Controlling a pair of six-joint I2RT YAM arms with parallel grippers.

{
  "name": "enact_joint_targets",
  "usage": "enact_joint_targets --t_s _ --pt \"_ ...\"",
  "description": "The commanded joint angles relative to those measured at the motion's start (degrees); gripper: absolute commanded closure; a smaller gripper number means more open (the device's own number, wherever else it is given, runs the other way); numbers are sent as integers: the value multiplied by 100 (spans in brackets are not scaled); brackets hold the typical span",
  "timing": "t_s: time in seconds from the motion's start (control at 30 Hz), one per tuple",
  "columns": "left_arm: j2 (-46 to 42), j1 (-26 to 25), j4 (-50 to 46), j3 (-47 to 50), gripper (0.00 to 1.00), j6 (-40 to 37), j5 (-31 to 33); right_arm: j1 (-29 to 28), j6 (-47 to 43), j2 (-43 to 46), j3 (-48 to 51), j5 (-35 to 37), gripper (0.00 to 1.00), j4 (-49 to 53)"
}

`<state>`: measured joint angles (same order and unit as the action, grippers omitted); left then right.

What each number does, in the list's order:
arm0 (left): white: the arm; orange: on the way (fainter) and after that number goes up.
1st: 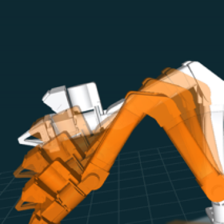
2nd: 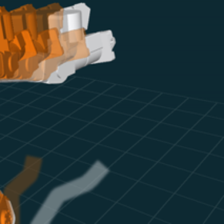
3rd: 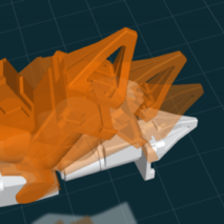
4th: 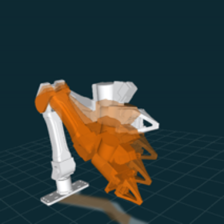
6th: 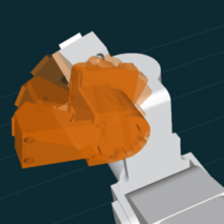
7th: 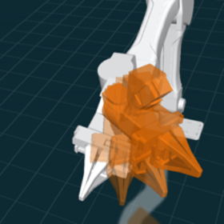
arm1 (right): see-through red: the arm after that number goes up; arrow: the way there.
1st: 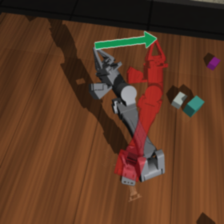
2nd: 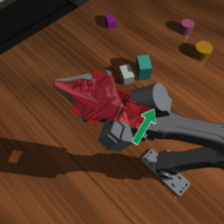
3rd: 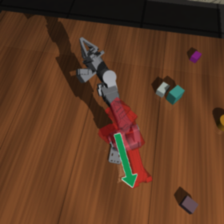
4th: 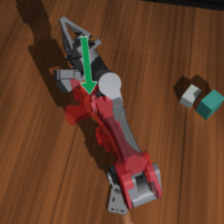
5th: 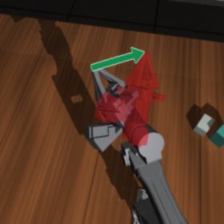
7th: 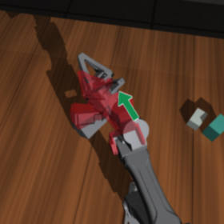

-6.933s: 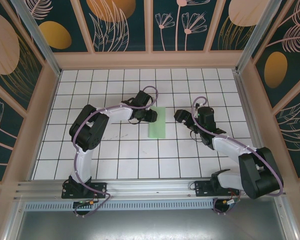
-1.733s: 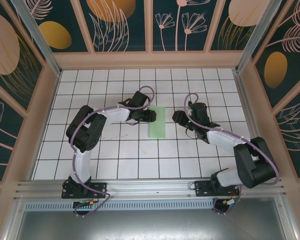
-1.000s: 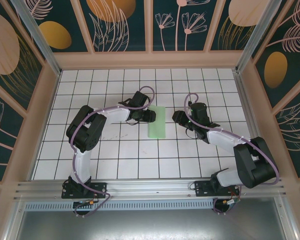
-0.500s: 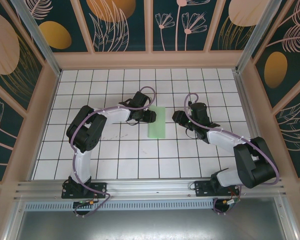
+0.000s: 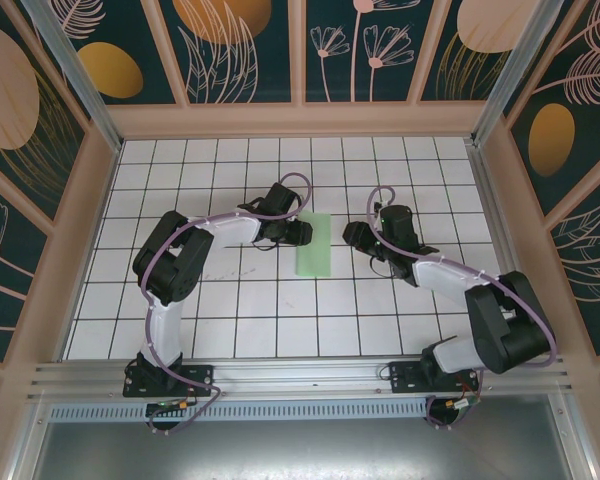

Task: Fold a paper plane with a square sheet of paper (fold left side to right side)
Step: Hold the square sheet of paper at the center of the table.

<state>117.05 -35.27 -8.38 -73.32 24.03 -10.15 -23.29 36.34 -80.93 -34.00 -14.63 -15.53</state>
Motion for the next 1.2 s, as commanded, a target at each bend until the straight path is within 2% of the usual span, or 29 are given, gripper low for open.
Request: enact_joint_targets --t_s 0.0,0.17,0.3,0.6,1.17 --pt "371 -62 -23 107 47 -50 58 -167 66 -404 -137 -439 66 -375" --pt "370 -64 -23 130 47 -48 74 -428 136 -1023 -485 -503 81 -496" --pt "369 -60 -14 129 47 -52 67 -533 154 -1449 -757 -514 86 -458" --pt "379 -60 -6 140 47 -29 57 -615 1 -2020 -1139 -435 87 -116" --pt "380 -60 -7 116 47 -39 58 -624 -41 -2214 -1196 -350 87 93"
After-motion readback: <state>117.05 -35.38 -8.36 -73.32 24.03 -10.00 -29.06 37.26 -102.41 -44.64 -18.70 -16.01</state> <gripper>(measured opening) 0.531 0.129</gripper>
